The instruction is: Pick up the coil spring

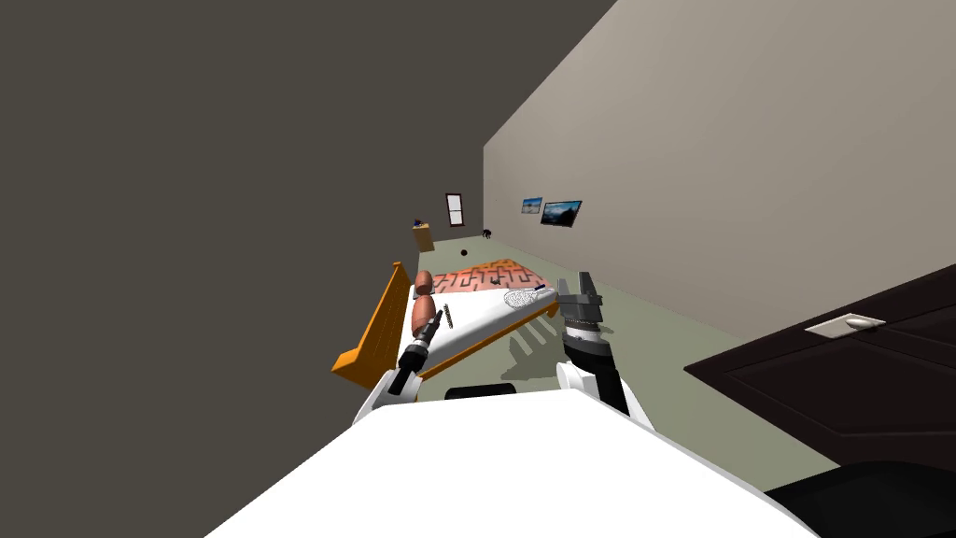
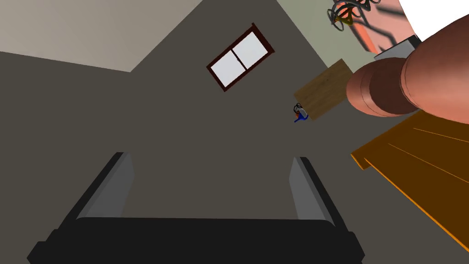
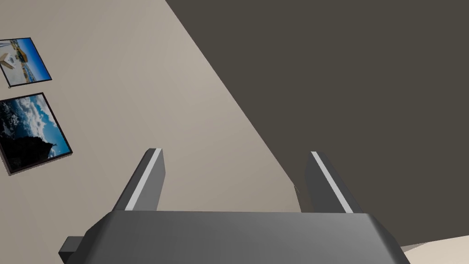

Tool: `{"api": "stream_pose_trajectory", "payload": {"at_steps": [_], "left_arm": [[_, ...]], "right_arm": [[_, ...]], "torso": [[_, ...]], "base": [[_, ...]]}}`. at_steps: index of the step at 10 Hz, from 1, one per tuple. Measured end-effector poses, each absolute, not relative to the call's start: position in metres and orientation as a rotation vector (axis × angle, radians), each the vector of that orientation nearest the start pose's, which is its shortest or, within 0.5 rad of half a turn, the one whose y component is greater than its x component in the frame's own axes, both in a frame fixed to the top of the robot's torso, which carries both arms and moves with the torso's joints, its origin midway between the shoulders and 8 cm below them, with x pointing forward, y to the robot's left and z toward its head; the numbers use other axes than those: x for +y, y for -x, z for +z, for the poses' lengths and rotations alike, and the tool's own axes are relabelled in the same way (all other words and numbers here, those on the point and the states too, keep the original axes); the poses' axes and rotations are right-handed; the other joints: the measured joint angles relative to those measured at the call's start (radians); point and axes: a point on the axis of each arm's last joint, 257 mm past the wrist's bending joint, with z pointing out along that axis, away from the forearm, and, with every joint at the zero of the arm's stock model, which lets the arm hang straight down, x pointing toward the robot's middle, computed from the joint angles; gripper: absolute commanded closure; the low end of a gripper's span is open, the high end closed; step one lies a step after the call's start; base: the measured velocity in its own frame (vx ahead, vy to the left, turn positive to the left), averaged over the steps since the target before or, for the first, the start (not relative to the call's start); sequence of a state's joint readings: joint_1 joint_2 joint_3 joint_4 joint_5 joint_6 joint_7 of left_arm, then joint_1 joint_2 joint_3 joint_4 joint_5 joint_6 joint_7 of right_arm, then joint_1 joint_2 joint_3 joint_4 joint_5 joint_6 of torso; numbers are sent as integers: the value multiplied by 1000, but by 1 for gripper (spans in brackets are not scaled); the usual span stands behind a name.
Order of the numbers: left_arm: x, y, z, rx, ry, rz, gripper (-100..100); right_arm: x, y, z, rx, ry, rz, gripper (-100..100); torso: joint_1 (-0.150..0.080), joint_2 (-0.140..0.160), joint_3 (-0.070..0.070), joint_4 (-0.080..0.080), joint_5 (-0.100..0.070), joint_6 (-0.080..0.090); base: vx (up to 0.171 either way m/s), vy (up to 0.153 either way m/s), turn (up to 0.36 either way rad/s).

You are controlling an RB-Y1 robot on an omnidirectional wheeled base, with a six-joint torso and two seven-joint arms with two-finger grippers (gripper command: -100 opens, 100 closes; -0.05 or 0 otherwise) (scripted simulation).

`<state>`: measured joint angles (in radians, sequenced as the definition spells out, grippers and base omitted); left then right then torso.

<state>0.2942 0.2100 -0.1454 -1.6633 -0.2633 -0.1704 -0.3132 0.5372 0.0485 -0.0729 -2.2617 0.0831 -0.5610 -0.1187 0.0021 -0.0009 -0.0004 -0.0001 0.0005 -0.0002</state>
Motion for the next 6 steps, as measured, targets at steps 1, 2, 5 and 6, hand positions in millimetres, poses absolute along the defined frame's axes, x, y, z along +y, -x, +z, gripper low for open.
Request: {"api": "stream_pose_trajectory", "payload": {"at_steps": [1,2,5,6], "left_arm": [[219,-446,-306,1631,573,-711,-100],[215,-445,-323,1682,572,-683,-100],[214,-442,-369,1794,576,-626,-100],[214,-439,-378,1819,578,-613,-100]], "right_arm": [[-300,-331,16,588,-666,1276,0],[-300,-331,16,588,-666,1276,0],[-300,-331,16,588,-666,1276,0],[-300,-331,16,588,-666,1276,0]], "torso": [[0,-1,-1,0,0,0],[0,-3,-1,0,0,0],[-1,-5,-3,-1,0,0],[-1,-5,-3,-1,0,0]], "base": [[51,32,-31],[40,22,-6],[72,12,-5],[72,18,4]]}}
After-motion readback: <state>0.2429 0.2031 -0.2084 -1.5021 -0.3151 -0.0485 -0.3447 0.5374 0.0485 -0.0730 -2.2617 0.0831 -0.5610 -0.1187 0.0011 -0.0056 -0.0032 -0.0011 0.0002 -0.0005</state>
